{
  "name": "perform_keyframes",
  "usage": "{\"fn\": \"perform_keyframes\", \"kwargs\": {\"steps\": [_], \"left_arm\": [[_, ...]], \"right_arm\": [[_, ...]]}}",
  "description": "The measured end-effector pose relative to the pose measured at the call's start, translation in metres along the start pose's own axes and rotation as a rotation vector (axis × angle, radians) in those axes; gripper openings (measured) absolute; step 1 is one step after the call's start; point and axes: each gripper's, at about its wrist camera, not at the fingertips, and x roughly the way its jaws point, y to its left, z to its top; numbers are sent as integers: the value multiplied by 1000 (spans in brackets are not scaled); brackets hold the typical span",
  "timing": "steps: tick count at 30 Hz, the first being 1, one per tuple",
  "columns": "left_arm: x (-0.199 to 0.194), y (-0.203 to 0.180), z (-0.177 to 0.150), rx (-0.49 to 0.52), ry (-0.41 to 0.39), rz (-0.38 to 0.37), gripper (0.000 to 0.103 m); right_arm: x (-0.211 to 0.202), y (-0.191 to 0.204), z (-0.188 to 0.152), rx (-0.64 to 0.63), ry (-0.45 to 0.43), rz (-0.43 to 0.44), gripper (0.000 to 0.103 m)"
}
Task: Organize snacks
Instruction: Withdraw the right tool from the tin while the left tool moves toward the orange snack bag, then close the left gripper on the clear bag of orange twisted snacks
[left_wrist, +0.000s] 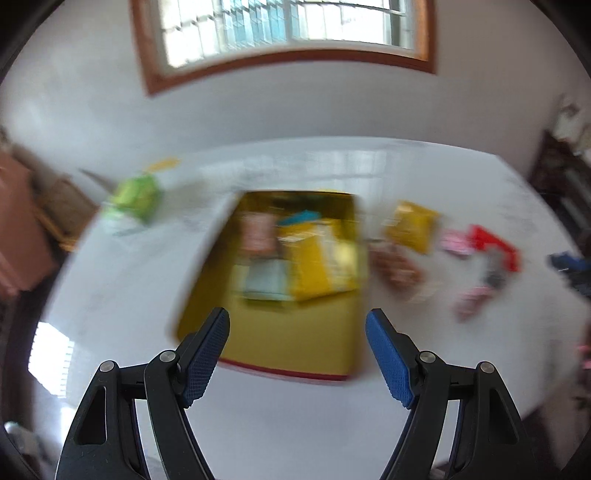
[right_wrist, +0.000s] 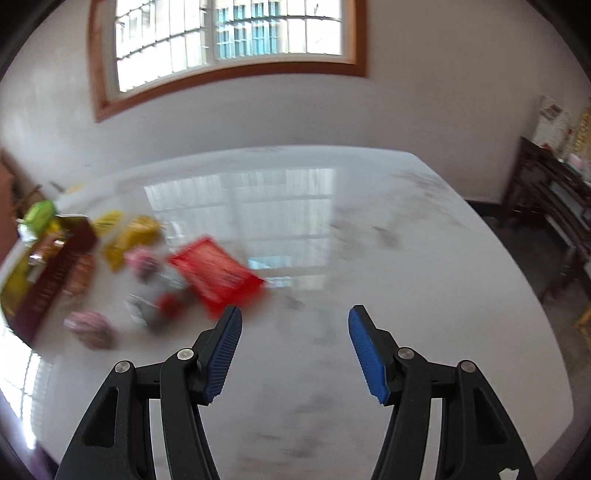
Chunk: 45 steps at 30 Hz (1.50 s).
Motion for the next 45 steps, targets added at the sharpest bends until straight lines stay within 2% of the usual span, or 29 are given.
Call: {"fn": "perform_keyframes", "kwargs": {"steps": [5, 7, 13, 15, 23, 35, 37, 38, 39, 40, 42, 45], "left_arm": [[11, -41, 22, -8, 90, -176, 76], [22, -55, 30, -24, 135, -244, 76], [81, -83, 54, -119, 300, -290, 76], [104, -86, 61, -168, 349, -277, 75], [150, -88, 69, -219, 407, -183, 74], [179, -84, 69, -266, 418, -92, 73], [179, -87, 71, -256, 406, -62, 68], [180, -88, 70, -250, 405, -46, 61], [181, -89, 69, -246, 408, -39, 46], [183, -89, 68, -250, 416, -44, 41], [183, -91, 65, -257, 398, -50, 40], [176, -102, 61, -206, 365, -44, 39]], "right_arm": [[13, -30, -15, 66, 20, 7, 58], [7, -38, -16, 75, -2, 27, 58], [3, -32, -18, 39, -27, 58, 58], [2, -27, -19, 25, -35, 70, 58], [0, -25, -21, 14, -54, 120, 58], [-2, -31, -21, 40, -60, 155, 58], [-2, -30, -21, 40, -58, 155, 58], [-2, -30, -21, 40, -58, 155, 58], [-2, -30, -20, 40, -59, 155, 58], [-2, -31, -20, 40, -59, 155, 58], [-1, -31, -20, 39, -55, 157, 58], [-1, -32, -20, 43, -53, 161, 58]]}}
